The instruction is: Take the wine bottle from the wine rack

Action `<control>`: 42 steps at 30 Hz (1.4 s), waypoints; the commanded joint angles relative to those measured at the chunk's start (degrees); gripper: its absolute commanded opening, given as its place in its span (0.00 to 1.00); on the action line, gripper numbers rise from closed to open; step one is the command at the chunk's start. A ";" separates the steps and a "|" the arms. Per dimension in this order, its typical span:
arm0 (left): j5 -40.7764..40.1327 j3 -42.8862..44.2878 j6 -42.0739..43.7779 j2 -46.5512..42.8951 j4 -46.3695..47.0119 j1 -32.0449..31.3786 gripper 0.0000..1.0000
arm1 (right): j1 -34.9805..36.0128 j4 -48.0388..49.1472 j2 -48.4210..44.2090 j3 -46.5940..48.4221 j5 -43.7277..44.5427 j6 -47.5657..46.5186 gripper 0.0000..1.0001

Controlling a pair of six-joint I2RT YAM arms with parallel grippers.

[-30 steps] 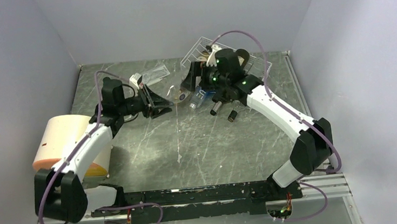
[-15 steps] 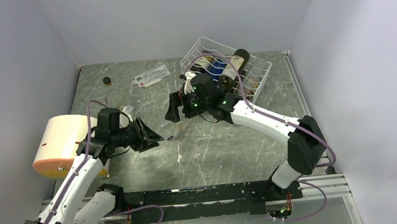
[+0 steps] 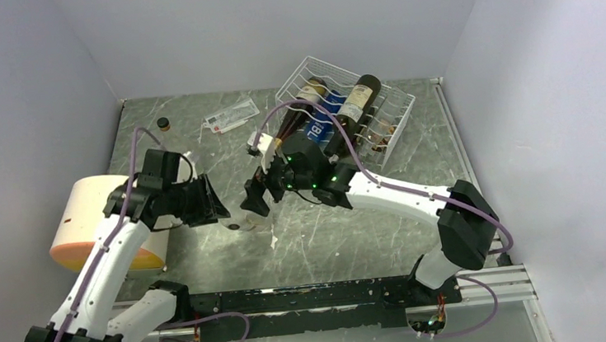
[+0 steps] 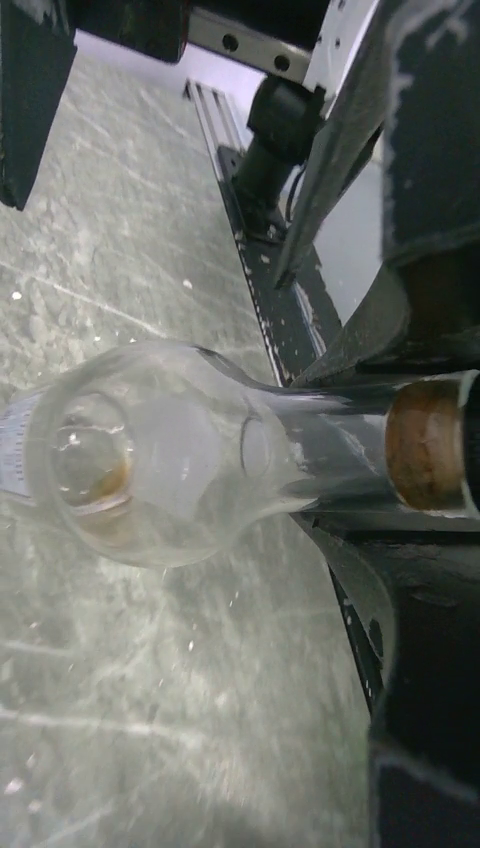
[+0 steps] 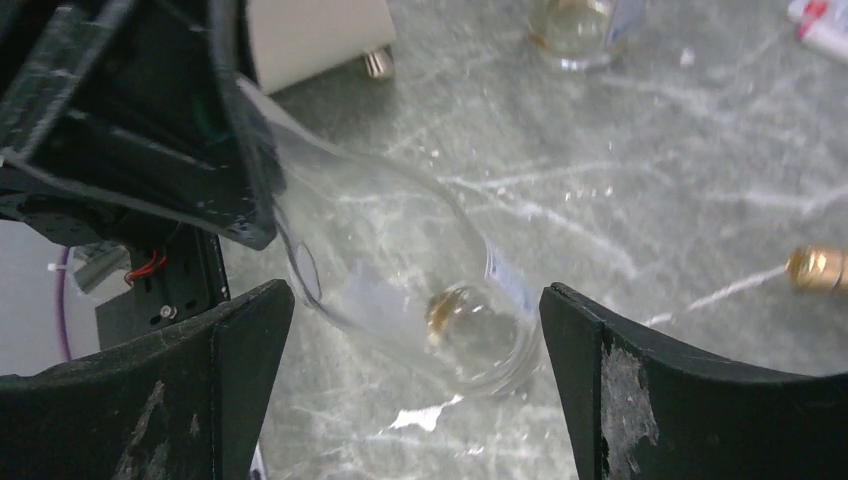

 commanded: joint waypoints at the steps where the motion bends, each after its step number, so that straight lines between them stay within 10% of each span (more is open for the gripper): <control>1: -3.25 8.06 8.93 3.45 -4.25 -0.22 0.07 | 1.36 9.95 1.61 1.02 -3.53 -6.82 1.00; 21: -18.28 17.49 7.13 10.99 -8.74 -15.36 0.07 | 3.23 20.10 -1.96 -10.12 -7.64 -0.73 1.00; 27: -17.58 18.46 6.13 10.96 -8.24 -18.77 0.25 | 3.24 22.65 -2.98 -13.15 -7.20 1.06 1.00; 42: -27.84 25.23 1.79 19.76 -12.15 -29.06 0.32 | 1.85 21.21 -9.03 -18.49 1.91 3.04 1.00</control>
